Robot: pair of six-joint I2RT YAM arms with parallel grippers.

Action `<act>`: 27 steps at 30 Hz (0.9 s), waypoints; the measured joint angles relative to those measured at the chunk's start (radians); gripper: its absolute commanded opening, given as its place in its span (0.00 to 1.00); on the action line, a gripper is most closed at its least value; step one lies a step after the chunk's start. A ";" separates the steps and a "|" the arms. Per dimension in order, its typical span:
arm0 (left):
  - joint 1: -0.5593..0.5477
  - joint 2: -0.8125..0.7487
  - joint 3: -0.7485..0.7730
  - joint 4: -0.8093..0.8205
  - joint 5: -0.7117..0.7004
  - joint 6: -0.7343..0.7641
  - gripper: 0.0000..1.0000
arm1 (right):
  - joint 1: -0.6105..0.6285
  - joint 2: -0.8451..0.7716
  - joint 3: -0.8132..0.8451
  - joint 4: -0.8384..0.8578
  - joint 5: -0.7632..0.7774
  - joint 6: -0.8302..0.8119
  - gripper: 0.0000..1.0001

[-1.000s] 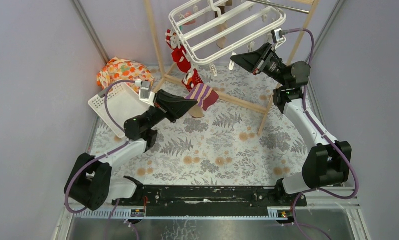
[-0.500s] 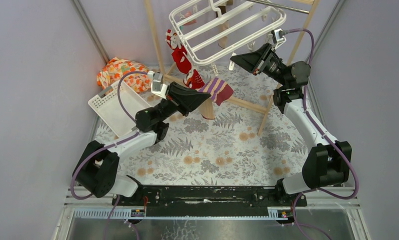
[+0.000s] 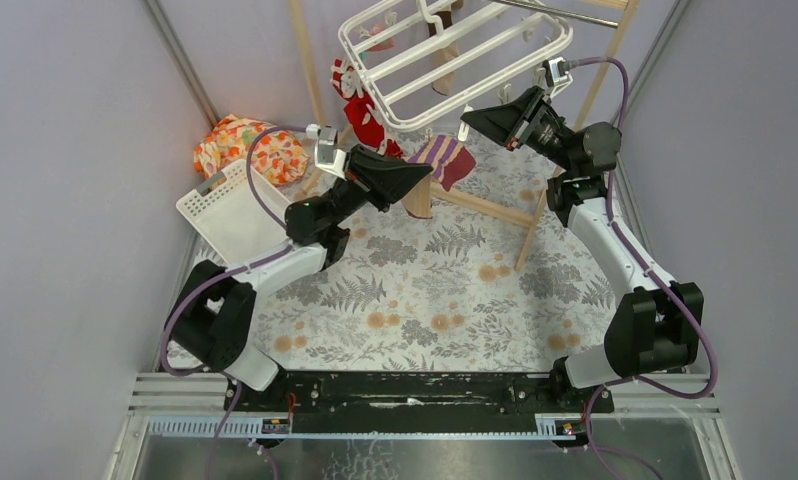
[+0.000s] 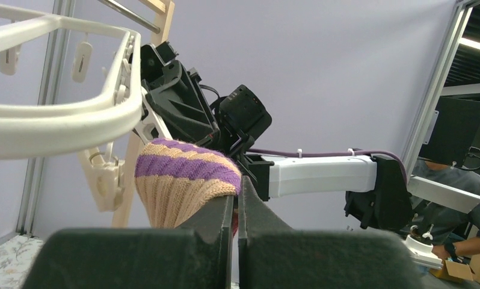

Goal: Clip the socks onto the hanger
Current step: Clamp the sock onto the hanger.

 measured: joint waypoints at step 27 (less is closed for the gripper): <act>0.029 -0.005 0.020 0.002 -0.003 0.024 0.00 | -0.001 0.000 0.000 0.012 -0.001 0.014 0.00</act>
